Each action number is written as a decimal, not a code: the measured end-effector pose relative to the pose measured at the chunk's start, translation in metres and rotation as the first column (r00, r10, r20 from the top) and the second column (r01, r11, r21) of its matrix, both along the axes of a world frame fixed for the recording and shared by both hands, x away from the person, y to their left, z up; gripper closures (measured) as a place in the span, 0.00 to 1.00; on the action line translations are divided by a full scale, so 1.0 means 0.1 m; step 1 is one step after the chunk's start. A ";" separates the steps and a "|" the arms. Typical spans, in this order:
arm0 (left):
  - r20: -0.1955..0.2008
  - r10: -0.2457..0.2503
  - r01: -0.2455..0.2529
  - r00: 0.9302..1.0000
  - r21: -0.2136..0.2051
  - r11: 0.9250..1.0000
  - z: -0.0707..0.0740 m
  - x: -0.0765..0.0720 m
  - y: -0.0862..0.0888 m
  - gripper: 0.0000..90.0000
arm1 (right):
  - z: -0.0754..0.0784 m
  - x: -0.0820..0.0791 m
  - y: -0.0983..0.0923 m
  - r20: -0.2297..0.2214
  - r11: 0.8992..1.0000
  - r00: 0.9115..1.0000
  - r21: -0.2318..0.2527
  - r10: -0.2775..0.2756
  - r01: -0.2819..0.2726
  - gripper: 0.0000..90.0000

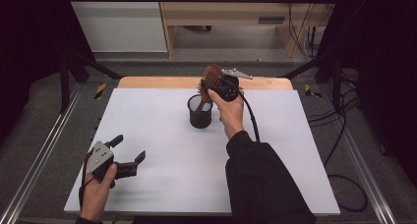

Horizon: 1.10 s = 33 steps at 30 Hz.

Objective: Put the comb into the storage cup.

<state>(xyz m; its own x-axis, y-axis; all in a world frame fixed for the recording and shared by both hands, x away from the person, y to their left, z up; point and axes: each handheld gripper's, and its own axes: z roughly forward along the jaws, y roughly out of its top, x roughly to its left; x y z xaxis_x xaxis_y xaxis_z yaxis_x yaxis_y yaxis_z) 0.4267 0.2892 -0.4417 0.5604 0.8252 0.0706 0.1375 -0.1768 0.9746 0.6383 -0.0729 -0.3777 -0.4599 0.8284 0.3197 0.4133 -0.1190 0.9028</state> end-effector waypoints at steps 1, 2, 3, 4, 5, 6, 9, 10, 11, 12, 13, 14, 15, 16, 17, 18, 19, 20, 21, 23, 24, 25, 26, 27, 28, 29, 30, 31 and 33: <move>0.000 -0.001 0.001 1.000 0.000 1.000 0.00 0.00 0.00 0.03 | -0.01 0.01 -0.01 -0.003 1.000 1.000 0.003 -0.001 0.001 0.49; -0.001 -0.002 0.002 1.000 0.001 1.000 0.00 0.00 0.00 0.03 | -0.01 0.02 -0.02 -0.005 1.000 1.000 0.005 -0.001 0.001 0.49; -0.001 -0.002 0.002 1.000 0.002 1.000 0.00 0.00 -0.01 0.03 | -0.02 0.03 -0.02 -0.007 1.000 1.000 0.008 -0.003 0.003 0.48; -0.002 -0.003 0.003 1.000 0.002 1.000 0.00 0.00 -0.01 0.03 | -0.03 0.04 -0.03 -0.005 1.000 1.000 0.010 -0.003 0.003 0.48; -0.004 -0.005 0.005 1.000 0.003 1.000 -0.01 0.00 -0.01 0.03 | -0.03 0.05 -0.04 -0.009 1.000 1.000 0.015 -0.005 0.005 0.48; -0.005 -0.005 0.005 1.000 0.003 1.000 -0.01 0.00 -0.01 0.03 | -0.04 0.05 -0.04 -0.010 1.000 1.000 0.019 -0.008 0.009 0.48; -0.004 -0.008 0.008 1.000 0.008 1.000 -0.01 0.00 -0.02 0.03 | -0.06 0.07 -0.06 -0.015 1.000 1.000 0.024 -0.012 0.012 0.48; -0.004 -0.009 0.009 1.000 0.008 1.000 -0.01 0.00 -0.02 0.03 | -0.06 0.07 -0.06 -0.017 1.000 1.000 0.025 -0.012 0.013 0.47; -0.004 -0.009 0.009 1.000 0.008 1.000 -0.01 0.00 -0.02 0.03 | -0.06 0.08 -0.07 -0.018 1.000 1.000 0.026 -0.012 0.012 0.47; -0.005 -0.009 0.009 1.000 0.008 1.000 -0.01 0.00 -0.02 0.03 | -0.06 0.08 -0.07 -0.018 1.000 1.000 0.026 -0.011 0.012 0.47; -0.005 -0.009 0.009 1.000 0.009 1.000 -0.01 0.00 -0.02 0.03 | -0.06 0.08 -0.07 -0.018 1.000 1.000 0.026 -0.010 0.010 0.47; -0.004 -0.009 0.009 1.000 0.009 1.000 -0.01 0.00 -0.02 0.03 | -0.06 0.08 -0.07 -0.018 1.000 1.000 0.026 -0.009 0.009 0.47; -0.003 -0.008 0.008 1.000 0.009 1.000 -0.01 0.00 -0.02 0.03 | -0.06 0.08 -0.07 -0.017 1.000 1.000 0.026 -0.008 0.008 0.47; -0.002 -0.008 0.008 1.000 0.010 1.000 -0.01 0.00 -0.02 0.03 | -0.07 0.08 -0.07 -0.017 1.000 1.000 0.027 -0.006 0.007 0.47; -0.002 -0.009 0.009 1.000 0.010 1.000 -0.01 0.00 -0.03 0.03 | -0.07 0.08 -0.08 -0.017 1.000 1.000 0.027 -0.005 0.006 0.47; -0.002 -0.009 0.009 1.000 0.010 1.000 -0.01 0.00 -0.03 0.03 | -0.07 0.08 -0.08 -0.018 1.000 1.000 0.028 -0.005 0.006 0.47; -0.002 -0.009 0.009 1.000 0.011 1.000 -0.01 0.00 -0.03 0.03 | -0.07 0.08 -0.08 -0.017 1.000 1.000 0.028 -0.004 0.004 0.47; -0.002 -0.010 0.010 1.000 0.011 1.000 -0.01 0.00 -0.03 0.03 | -0.07 0.08 -0.08 -0.017 1.000 1.000 0.027 -0.002 0.003 0.47; -0.003 -0.010 0.011 1.000 0.011 1.000 -0.01 0.00 -0.03 0.03 | -0.07 0.08 -0.08 -0.017 1.000 1.000 0.027 -0.002 0.003 0.47; -0.001 -0.011 0.011 1.000 0.012 1.000 -0.01 0.00 -0.03 0.03 | -0.07 0.08 -0.08 -0.019 1.000 1.000 0.027 0.000 0.001 0.46; -0.001 -0.012 0.012 1.000 0.012 1.000 -0.01 0.00 -0.03 0.03 | -0.07 0.08 -0.08 -0.019 1.000 1.000 0.024 -0.001 0.002 0.46; -0.001 -0.011 0.011 1.000 0.013 1.000 -0.01 0.00 -0.03 0.03 | -0.07 0.08 -0.08 -0.018 1.000 1.000 0.025 0.000 0.000 0.46; -0.001 -0.011 0.011 1.000 0.013 1.000 -0.01 0.00 -0.03 0.03 | -0.07 0.08 -0.09 -0.019 1.000 1.000 0.025 0.000 0.000 0.46; -0.002 -0.011 0.011 1.000 0.013 1.000 -0.01 0.00 -0.03 0.03 | -0.07 0.08 -0.09 -0.019 1.000 1.000 0.024 0.001 0.000 0.46; -0.002 -0.012 0.012 1.000 0.014 1.000 -0.01 0.00 -0.03 0.03 | -0.07 0.08 -0.09 -0.020 1.000 1.000 0.024 0.002 -0.001 0.46; -0.002 -0.012 0.012 1.000 0.014 1.000 -0.01 0.00 -0.03 0.03 | -0.07 0.08 -0.09 -0.020 1.000 1.000 0.024 0.002 -0.002 0.46; -0.002 -0.012 0.012 1.000 0.014 1.000 -0.01 0.00 -0.04 0.03 | -0.07 0.08 -0.09 -0.019 1.000 1.000 0.023 0.003 -0.003 0.46; -0.002 -0.012 0.012 1.000 0.015 1.000 -0.01 0.00 -0.04 0.03 | -0.07 0.07 -0.09 -0.019 1.000 1.000 0.022 0.003 -0.003 0.46; -0.002 -0.012 0.012 1.000 0.015 1.000 -0.01 0.00 -0.04 0.03 | -0.07 0.07 -0.08 -0.017 1.000 1.000 0.017 0.003 -0.003 0.45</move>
